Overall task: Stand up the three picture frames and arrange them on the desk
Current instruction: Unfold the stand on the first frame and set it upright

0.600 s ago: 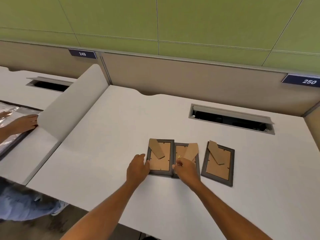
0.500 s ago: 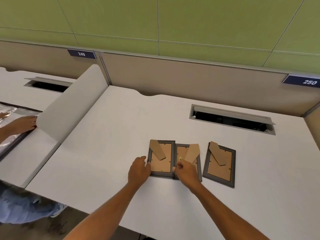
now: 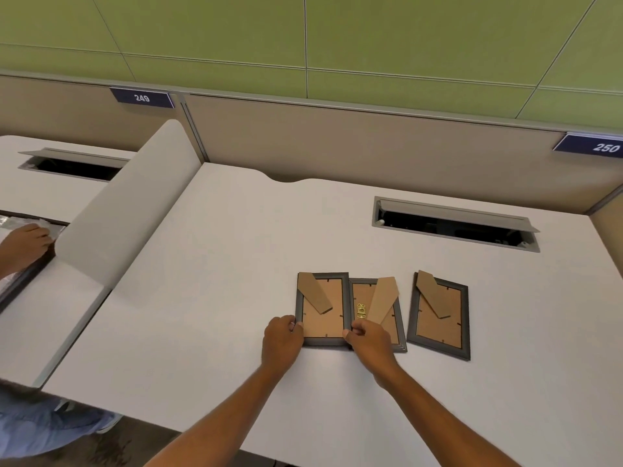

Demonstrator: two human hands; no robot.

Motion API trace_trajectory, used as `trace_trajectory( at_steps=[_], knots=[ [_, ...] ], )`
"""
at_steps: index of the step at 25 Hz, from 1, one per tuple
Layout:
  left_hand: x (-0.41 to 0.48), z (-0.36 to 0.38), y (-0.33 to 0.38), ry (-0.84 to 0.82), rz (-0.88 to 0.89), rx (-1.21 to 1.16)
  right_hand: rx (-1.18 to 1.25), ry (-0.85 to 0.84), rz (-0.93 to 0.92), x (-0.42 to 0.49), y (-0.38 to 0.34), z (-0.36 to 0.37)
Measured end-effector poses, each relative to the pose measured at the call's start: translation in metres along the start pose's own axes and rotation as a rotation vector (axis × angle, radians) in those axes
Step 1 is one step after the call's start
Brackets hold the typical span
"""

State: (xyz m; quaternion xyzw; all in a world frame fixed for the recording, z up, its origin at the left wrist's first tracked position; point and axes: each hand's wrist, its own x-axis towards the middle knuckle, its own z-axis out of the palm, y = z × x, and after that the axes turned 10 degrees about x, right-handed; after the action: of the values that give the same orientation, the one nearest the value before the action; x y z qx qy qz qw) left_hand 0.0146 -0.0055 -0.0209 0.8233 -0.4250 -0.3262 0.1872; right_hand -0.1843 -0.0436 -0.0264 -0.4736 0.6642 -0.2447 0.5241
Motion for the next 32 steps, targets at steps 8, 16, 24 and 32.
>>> trace_trajectory(
  at_steps=[8,16,24,32],
  knots=[
    [0.002,0.002,0.007,-0.017,-0.137,-0.12,0.088,0.033,0.107,0.005,-0.002,0.003],
    [0.007,-0.002,0.004,-0.002,-0.191,-0.228,0.213,0.077,0.125,0.002,-0.011,0.001],
    [0.016,-0.014,-0.002,-0.025,-0.187,-0.369,0.471,0.043,0.2,-0.001,-0.022,-0.006],
    [0.031,-0.032,-0.013,-0.03,0.013,-0.327,0.679,-0.025,0.254,0.005,-0.046,-0.015]
  ],
)
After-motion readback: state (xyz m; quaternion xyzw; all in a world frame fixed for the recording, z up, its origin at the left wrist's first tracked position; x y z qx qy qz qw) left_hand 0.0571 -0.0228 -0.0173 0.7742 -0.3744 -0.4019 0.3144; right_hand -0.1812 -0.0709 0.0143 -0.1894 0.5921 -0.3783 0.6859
